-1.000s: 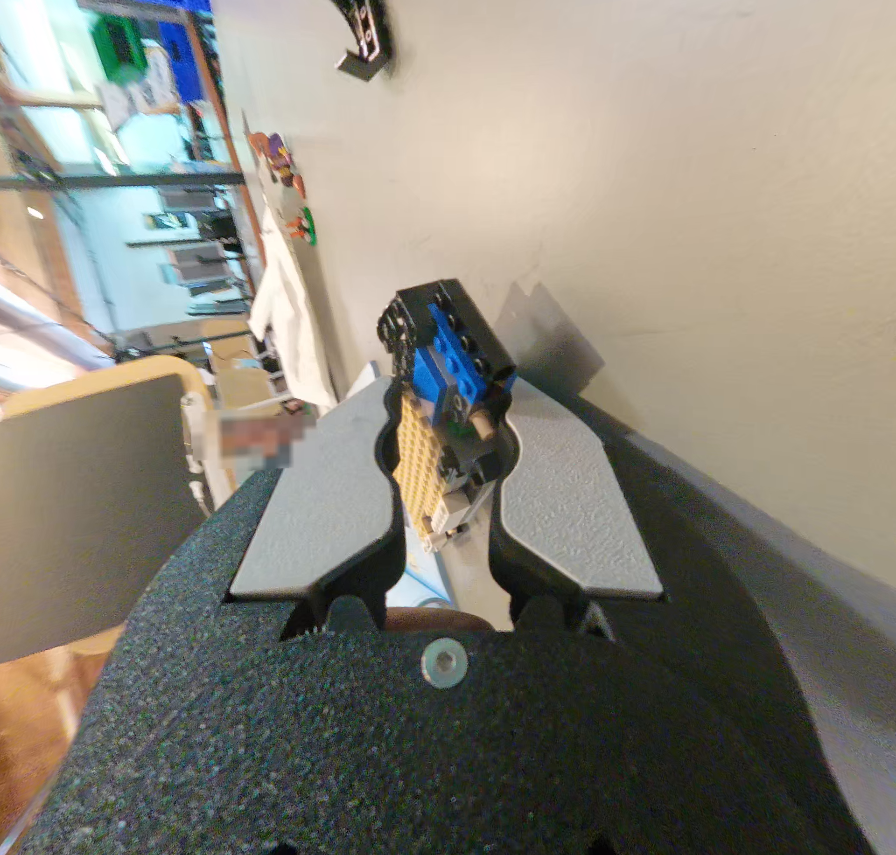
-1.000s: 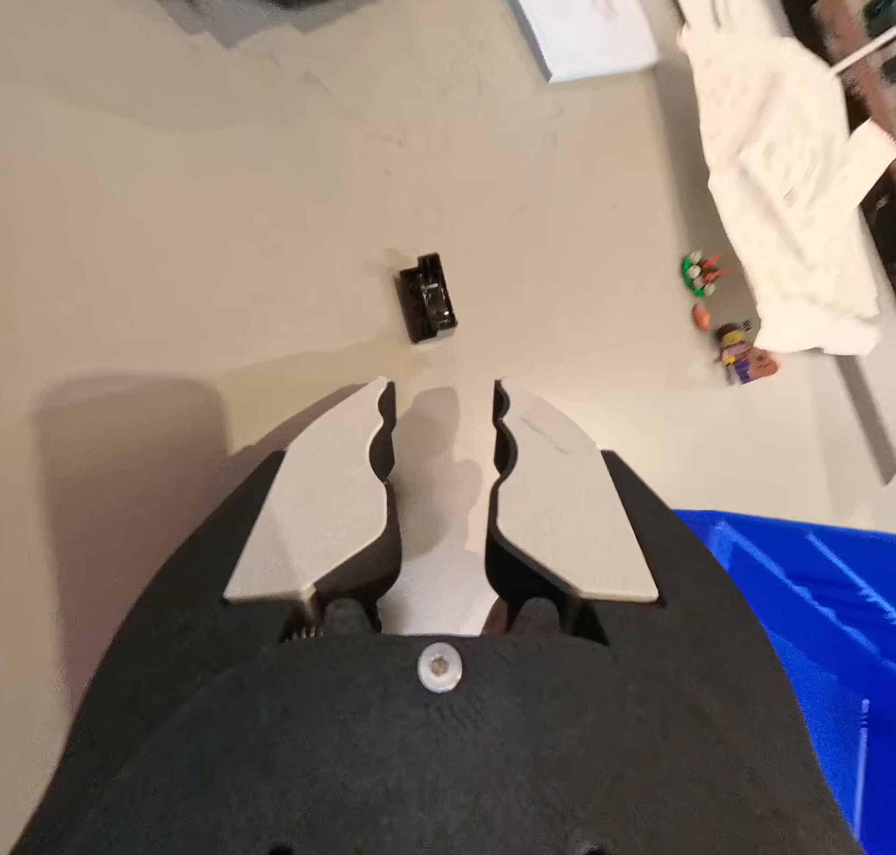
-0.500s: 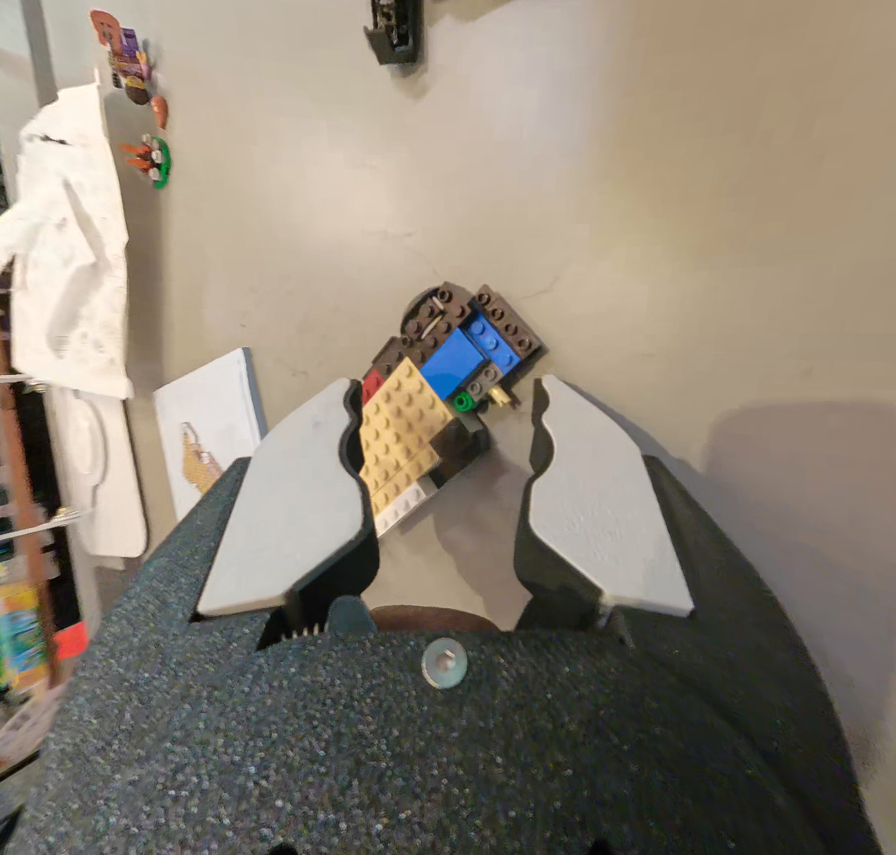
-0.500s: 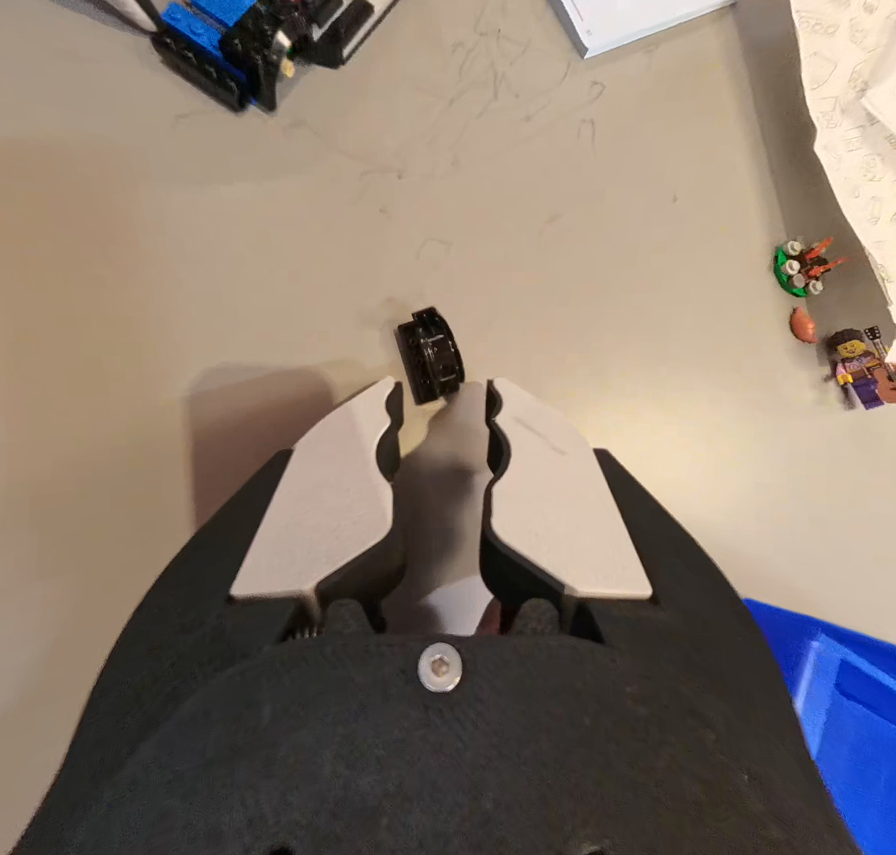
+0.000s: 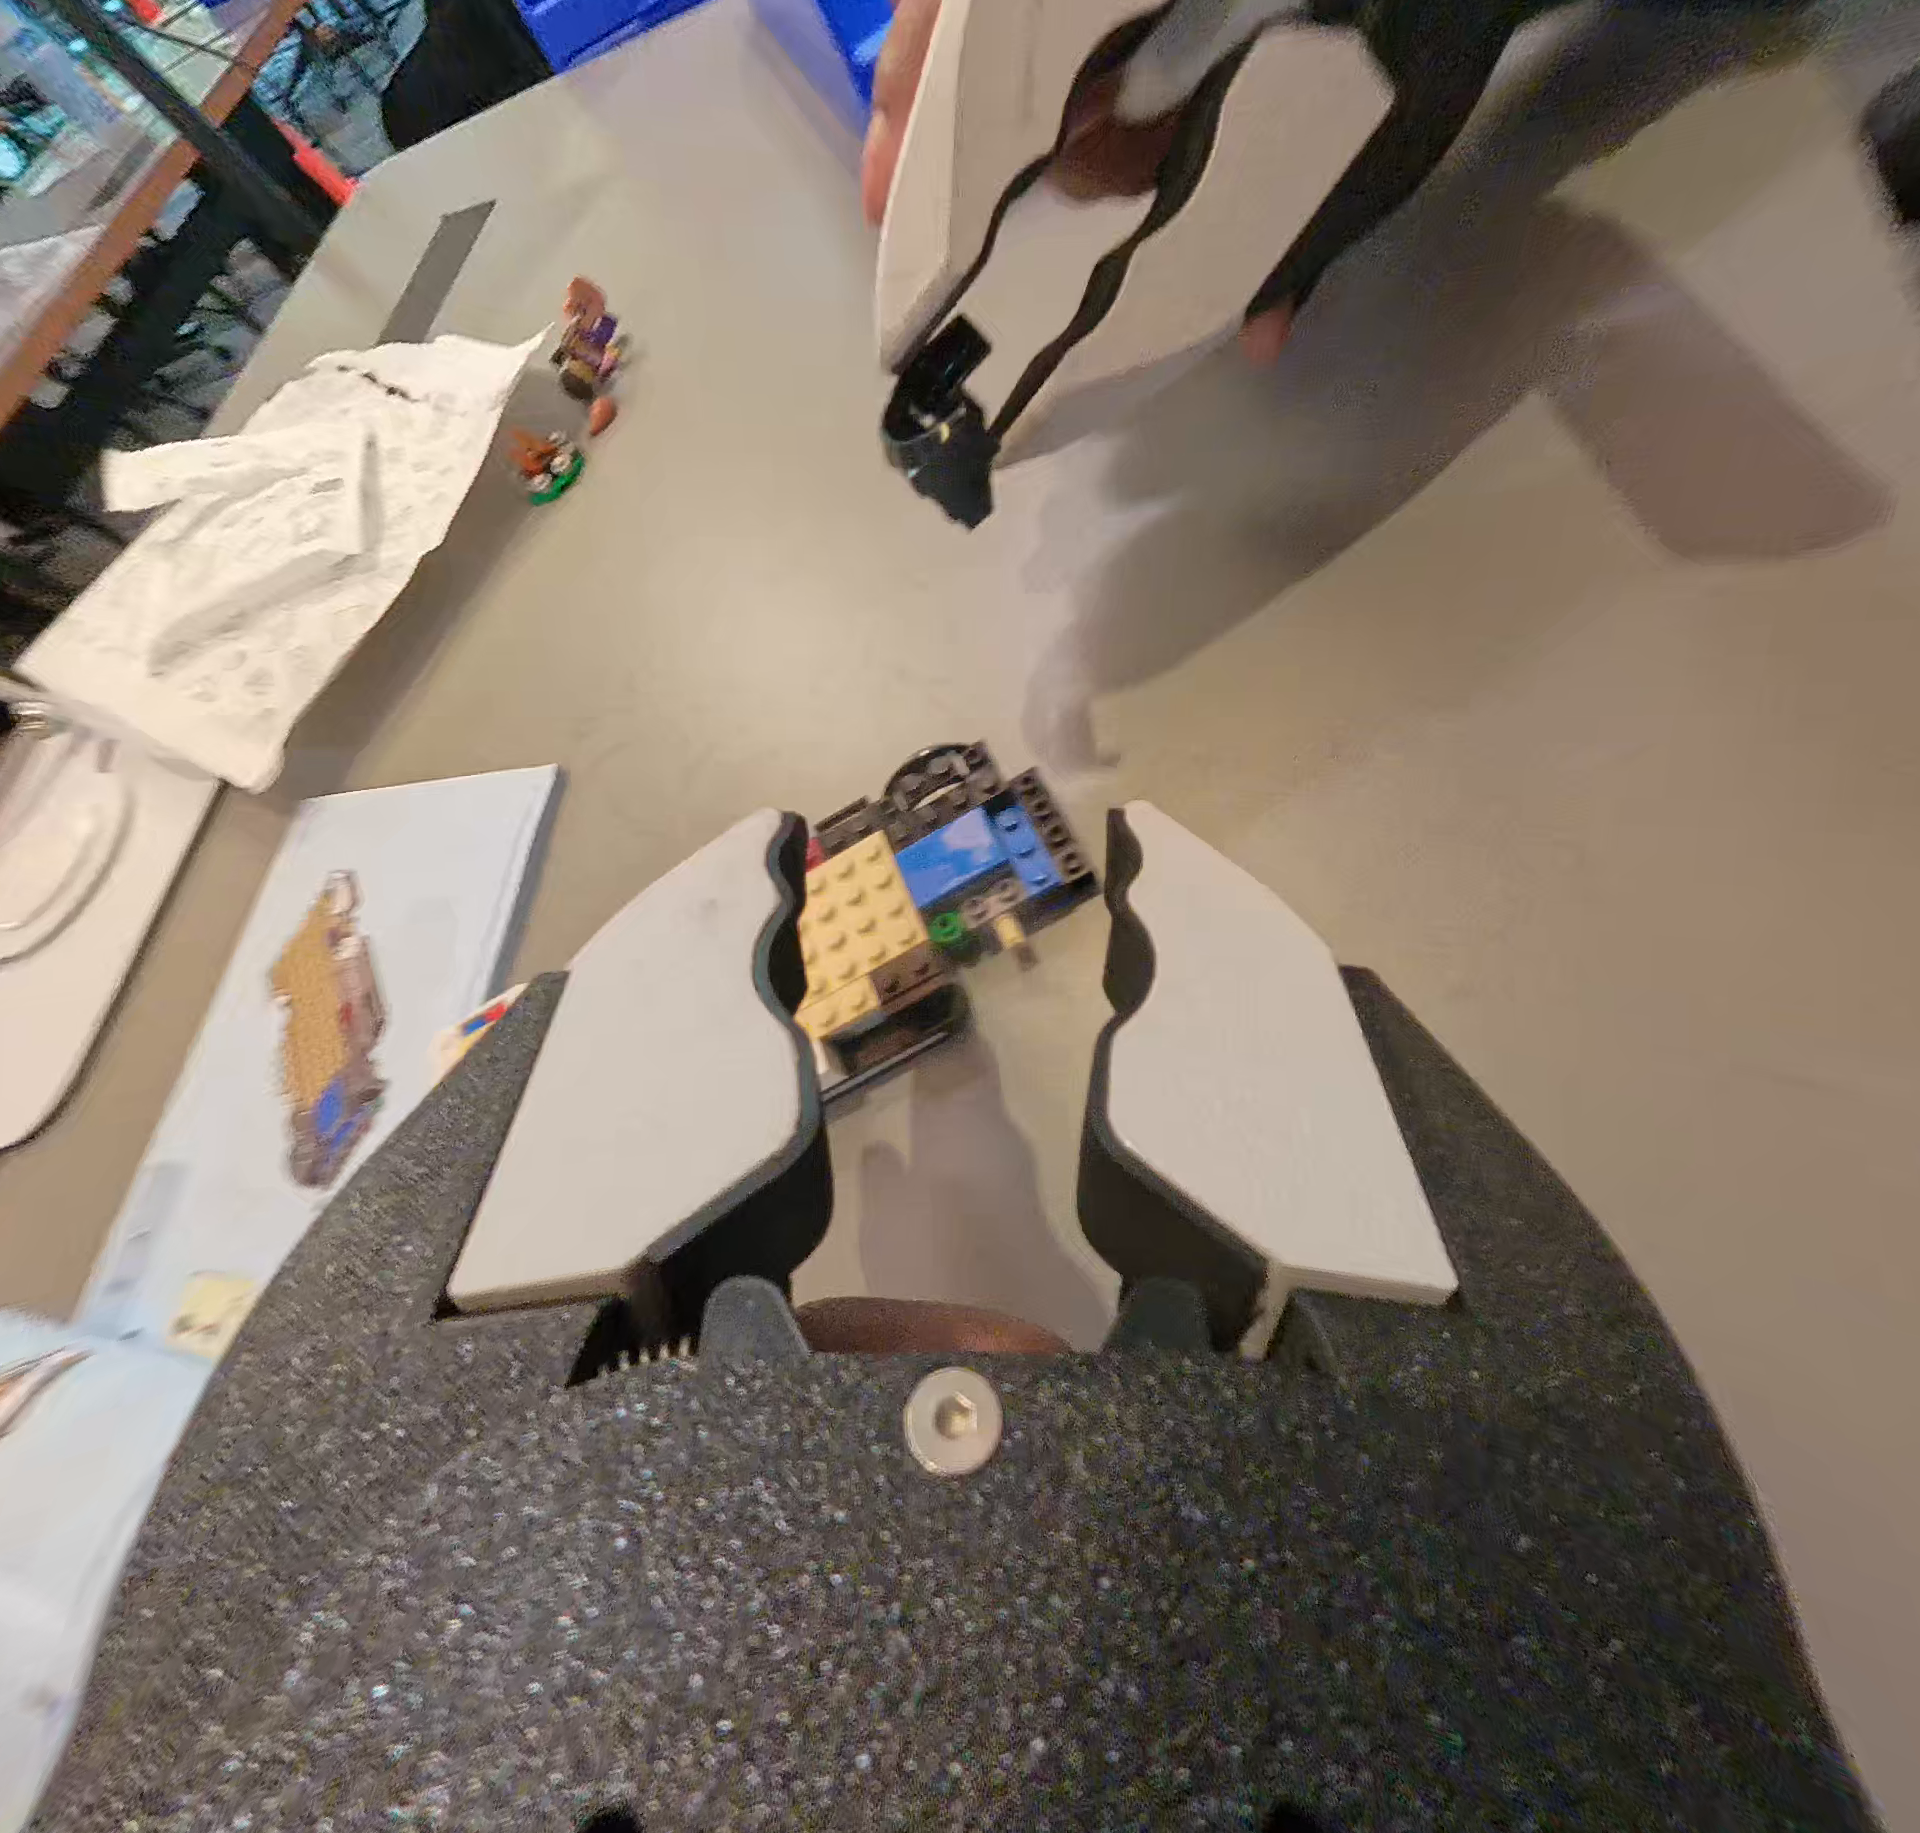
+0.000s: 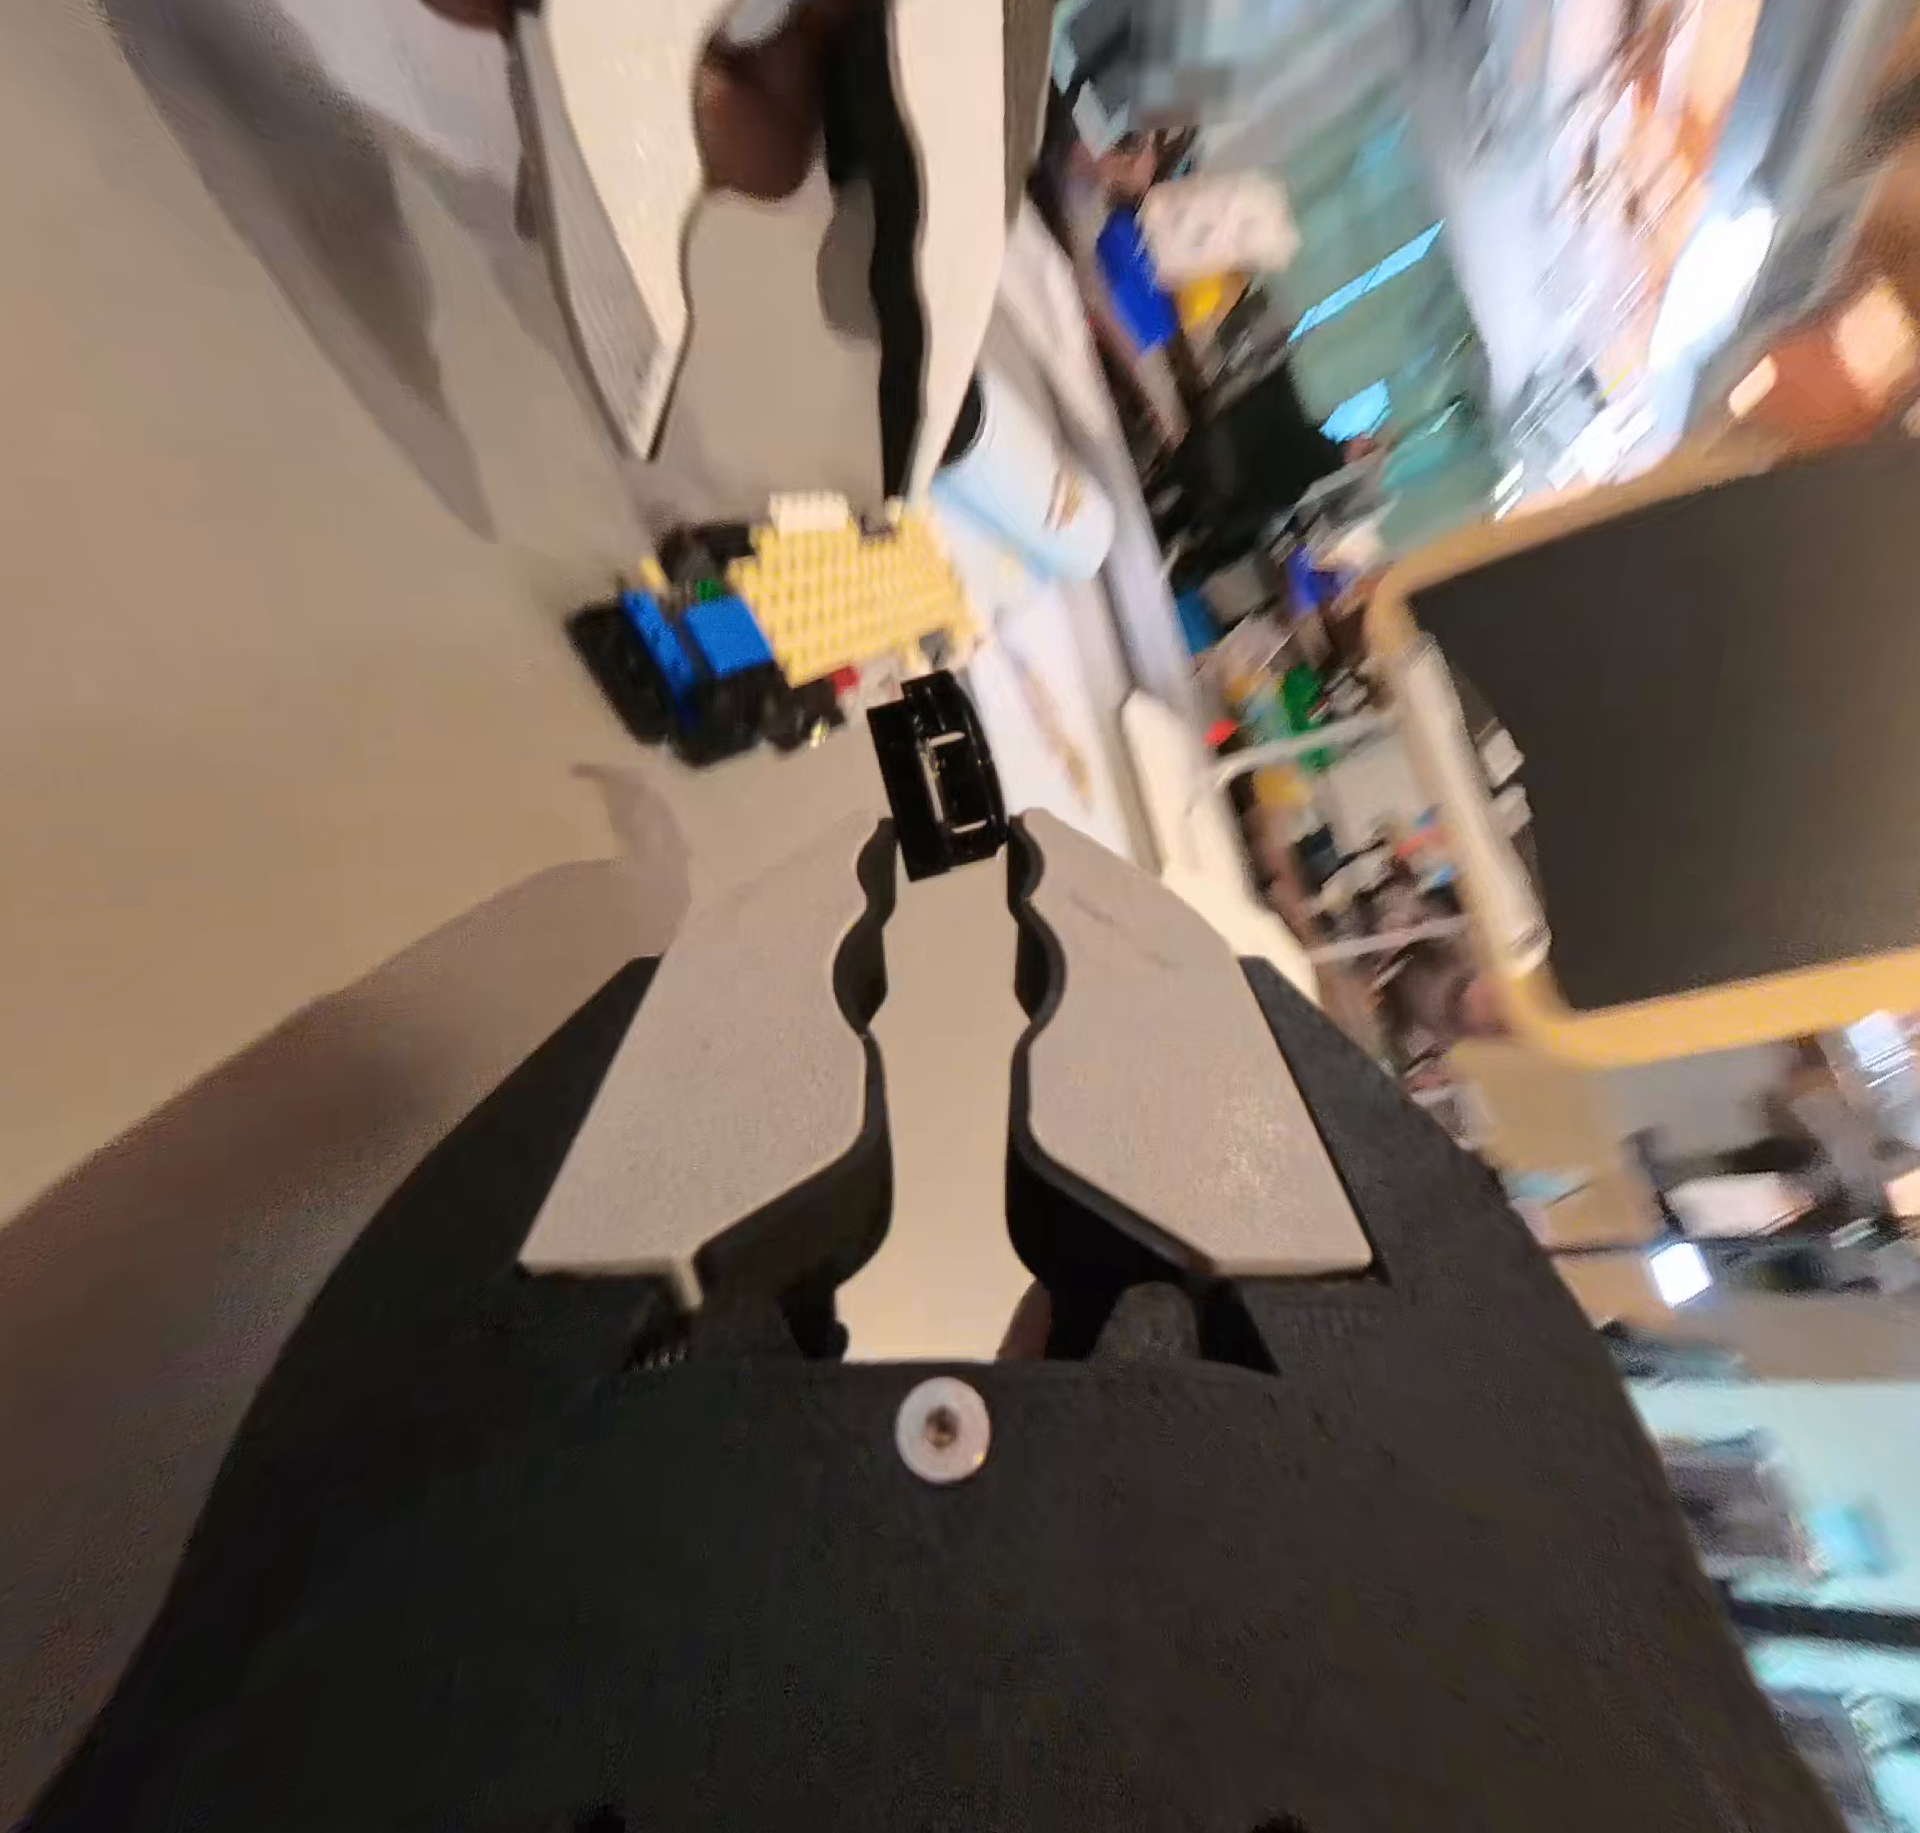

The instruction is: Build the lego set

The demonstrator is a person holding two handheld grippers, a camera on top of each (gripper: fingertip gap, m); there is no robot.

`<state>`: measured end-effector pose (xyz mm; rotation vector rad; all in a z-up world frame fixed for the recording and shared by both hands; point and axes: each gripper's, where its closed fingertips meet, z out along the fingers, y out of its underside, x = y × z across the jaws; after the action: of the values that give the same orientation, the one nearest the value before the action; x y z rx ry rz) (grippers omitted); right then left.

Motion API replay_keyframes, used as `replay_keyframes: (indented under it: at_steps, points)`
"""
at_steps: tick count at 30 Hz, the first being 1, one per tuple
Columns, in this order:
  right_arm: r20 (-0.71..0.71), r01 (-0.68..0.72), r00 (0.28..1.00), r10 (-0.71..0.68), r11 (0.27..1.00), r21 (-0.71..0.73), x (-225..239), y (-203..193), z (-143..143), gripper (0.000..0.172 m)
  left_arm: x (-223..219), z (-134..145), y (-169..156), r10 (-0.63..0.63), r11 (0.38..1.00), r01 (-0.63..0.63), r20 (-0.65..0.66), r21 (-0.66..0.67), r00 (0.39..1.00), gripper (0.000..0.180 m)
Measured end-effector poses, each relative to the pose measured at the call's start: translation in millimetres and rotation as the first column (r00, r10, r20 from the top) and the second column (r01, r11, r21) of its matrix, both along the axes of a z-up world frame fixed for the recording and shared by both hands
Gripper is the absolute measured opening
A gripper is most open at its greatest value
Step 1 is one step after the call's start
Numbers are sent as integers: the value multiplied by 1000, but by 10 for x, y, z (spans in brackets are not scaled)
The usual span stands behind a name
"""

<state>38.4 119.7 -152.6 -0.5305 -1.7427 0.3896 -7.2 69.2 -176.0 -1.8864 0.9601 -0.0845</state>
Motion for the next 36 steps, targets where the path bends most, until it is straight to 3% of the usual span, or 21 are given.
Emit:
replay_keyframes:
  at_steps: [3,7,12,14,18,25,29,33,36]
  points:
    - [-94,-55,993,71,985,164,-119,-192,100,20,77,56,-100,-55,998,54,86,11,995,53]
    - [-146,-21,985,94,900,435,-269,-300,120,20,63,110,-114,-10,1000,7,128,25,992,48]
    - [-191,15,962,194,665,747,-390,-501,53,20,72,127,-142,32,999,-30,210,-14,977,44]
    - [-192,8,952,238,607,795,-414,-591,0,20,56,101,-145,49,999,-49,168,-6,985,40]
    - [-188,-23,934,303,577,816,-426,-761,-56,20,113,37,-185,42,999,-42,75,5,996,18]
    - [-165,-69,944,286,661,747,-427,-653,-90,27,-33,-26,-104,95,980,-53,-221,192,971,10]
    - [-93,-146,962,256,774,616,-388,-500,-154,28,-42,-62,-68,53,943,93,-418,321,907,10]
    - [-14,-208,972,235,885,417,-366,-429,-179,27,33,-152,-59,-34,911,249,-541,329,840,10]
    - [34,-226,973,227,922,315,-353,-420,-196,27,55,-225,-62,-107,899,330,-586,289,804,10]
